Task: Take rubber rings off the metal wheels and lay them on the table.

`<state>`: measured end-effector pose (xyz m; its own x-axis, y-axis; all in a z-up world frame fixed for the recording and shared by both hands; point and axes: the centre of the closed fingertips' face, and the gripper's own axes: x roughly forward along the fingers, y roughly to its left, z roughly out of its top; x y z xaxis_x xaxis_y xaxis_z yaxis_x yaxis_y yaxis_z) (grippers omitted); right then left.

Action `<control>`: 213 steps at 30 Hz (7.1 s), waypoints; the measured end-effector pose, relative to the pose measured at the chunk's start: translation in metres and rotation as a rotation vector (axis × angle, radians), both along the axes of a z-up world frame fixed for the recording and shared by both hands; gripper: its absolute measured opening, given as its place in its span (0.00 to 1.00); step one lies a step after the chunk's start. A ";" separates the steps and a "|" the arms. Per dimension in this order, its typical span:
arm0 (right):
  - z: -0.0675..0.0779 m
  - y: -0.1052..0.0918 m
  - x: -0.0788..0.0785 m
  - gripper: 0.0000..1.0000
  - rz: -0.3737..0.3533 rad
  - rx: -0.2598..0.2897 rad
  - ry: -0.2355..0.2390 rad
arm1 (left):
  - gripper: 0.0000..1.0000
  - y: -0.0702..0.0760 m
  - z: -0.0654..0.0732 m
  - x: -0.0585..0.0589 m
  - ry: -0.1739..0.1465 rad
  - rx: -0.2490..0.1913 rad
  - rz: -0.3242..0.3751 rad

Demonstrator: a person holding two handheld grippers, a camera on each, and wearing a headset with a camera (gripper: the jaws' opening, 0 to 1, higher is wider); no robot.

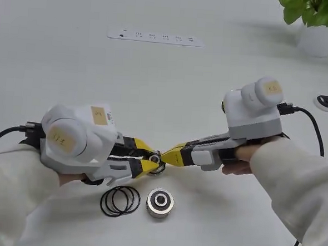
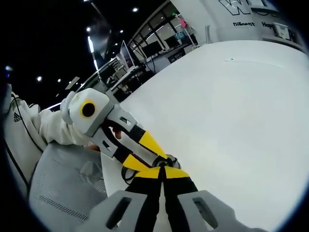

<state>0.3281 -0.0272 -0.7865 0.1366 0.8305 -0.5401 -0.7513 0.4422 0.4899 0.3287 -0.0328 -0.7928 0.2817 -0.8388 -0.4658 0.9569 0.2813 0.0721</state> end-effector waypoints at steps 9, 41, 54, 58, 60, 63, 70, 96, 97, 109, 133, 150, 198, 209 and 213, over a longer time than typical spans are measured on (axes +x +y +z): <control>0.010 0.002 0.005 0.00 -0.003 0.023 -0.041 | 0.14 -0.001 0.000 0.001 0.006 -0.013 0.017; 0.034 -0.001 0.011 0.00 -0.050 0.062 -0.063 | 0.55 0.035 0.071 -0.006 -0.039 -0.028 0.040; 0.042 0.014 -0.007 0.00 0.008 0.096 -0.005 | 0.69 0.085 0.086 -0.027 -0.053 0.004 0.098; 0.039 0.020 -0.016 0.00 0.043 0.083 0.010 | 0.73 0.104 0.086 -0.030 -0.043 0.001 0.152; 0.038 0.022 -0.019 0.00 0.056 0.080 0.019 | 0.75 0.112 0.087 -0.034 -0.043 0.003 0.169; 0.036 0.025 -0.026 0.00 0.078 0.074 0.035 | 0.78 0.123 0.088 -0.039 -0.043 0.003 0.194; 0.031 0.029 -0.039 0.00 0.122 0.061 0.076 | 0.79 0.141 0.085 -0.054 -0.026 0.008 0.244; -0.004 0.030 -0.061 0.00 0.244 -0.093 0.078 | 0.79 0.172 0.067 -0.084 0.028 0.014 0.367; -0.005 0.030 -0.060 0.00 0.243 -0.098 0.071 | 0.79 0.172 0.067 -0.084 0.028 0.014 0.368; -0.010 0.026 -0.055 0.00 0.241 -0.136 0.037 | 0.79 0.169 0.064 -0.087 0.037 0.020 0.360; -0.017 0.028 -0.052 0.04 0.256 -0.165 -0.023 | 0.78 0.170 0.063 -0.090 0.037 0.029 0.364; 0.027 0.022 -0.025 0.15 0.144 -0.068 -0.117 | 0.80 0.164 0.066 -0.091 0.028 0.017 0.352; 0.072 -0.089 -0.066 0.92 0.001 -0.024 -0.362 | 1.00 0.161 0.085 -0.103 0.035 -0.046 0.405; 0.035 -0.098 -0.084 0.96 -0.040 -0.030 -0.281 | 1.00 0.160 0.071 -0.108 0.078 -0.055 0.426; 0.026 -0.098 -0.090 0.96 -0.039 -0.038 -0.257 | 1.00 0.162 0.064 -0.110 0.093 -0.048 0.439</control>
